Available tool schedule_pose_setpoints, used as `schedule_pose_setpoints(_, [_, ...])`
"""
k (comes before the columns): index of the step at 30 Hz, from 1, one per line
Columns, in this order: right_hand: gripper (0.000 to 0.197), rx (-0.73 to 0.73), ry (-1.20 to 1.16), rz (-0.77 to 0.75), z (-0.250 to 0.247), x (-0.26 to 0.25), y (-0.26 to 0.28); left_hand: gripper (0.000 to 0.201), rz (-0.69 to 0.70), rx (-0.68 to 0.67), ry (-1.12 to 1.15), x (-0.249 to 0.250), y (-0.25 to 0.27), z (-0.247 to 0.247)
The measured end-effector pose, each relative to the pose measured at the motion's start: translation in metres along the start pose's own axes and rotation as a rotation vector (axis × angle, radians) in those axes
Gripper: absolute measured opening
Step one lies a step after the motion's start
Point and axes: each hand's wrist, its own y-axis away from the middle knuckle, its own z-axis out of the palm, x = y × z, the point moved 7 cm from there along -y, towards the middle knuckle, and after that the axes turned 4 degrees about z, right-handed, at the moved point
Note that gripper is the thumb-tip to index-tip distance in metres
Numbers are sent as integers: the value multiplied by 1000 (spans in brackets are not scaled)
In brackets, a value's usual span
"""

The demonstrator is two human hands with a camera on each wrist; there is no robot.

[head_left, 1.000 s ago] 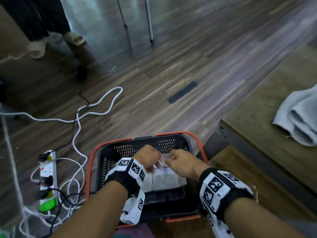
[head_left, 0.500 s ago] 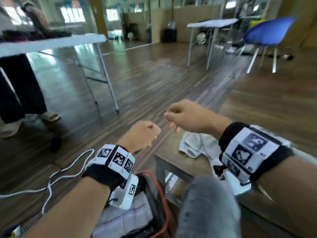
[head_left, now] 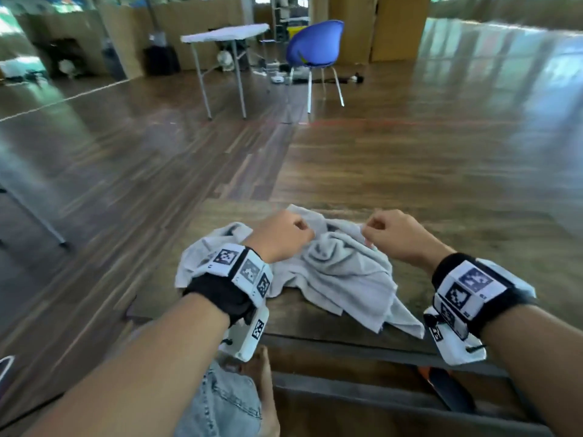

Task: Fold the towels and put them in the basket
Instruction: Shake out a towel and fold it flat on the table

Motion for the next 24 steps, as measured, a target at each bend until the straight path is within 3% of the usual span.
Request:
schedule_pose_setpoints(2, [17,14,-2,94,9,42,-2,13,10,-93,-47,2,-16,39])
schedule_pose_setpoints(4, [11,-16,-1,158,23,73,-6,14,65,-89,-93,4,-31,66])
schedule_pose_setpoints(8, [44,-62,88,180,50,96,-18,26,37,95,-359,-2,-50,84])
schedule_pose_setpoints(11, [61,-66,215,136,64,92,-19,28,31,157,-418,0,-61,83])
schedule_pose_setpoints(14, [60,-2,223,109,57,88,-20,26,85,228,-237,18,-71,67])
schedule_pose_setpoints(18, [82,98,-112,77,26,70,-21,27,208,260,-23,63,-82,35])
schedule_pose_setpoints(22, [16,181,-121,15,-14,46,-27,23,352,232,129,110,-81,12])
schedule_pose_setpoints(24, [13,280,-194,45,-43,39,-29,24,392,207,257,126,-77,4])
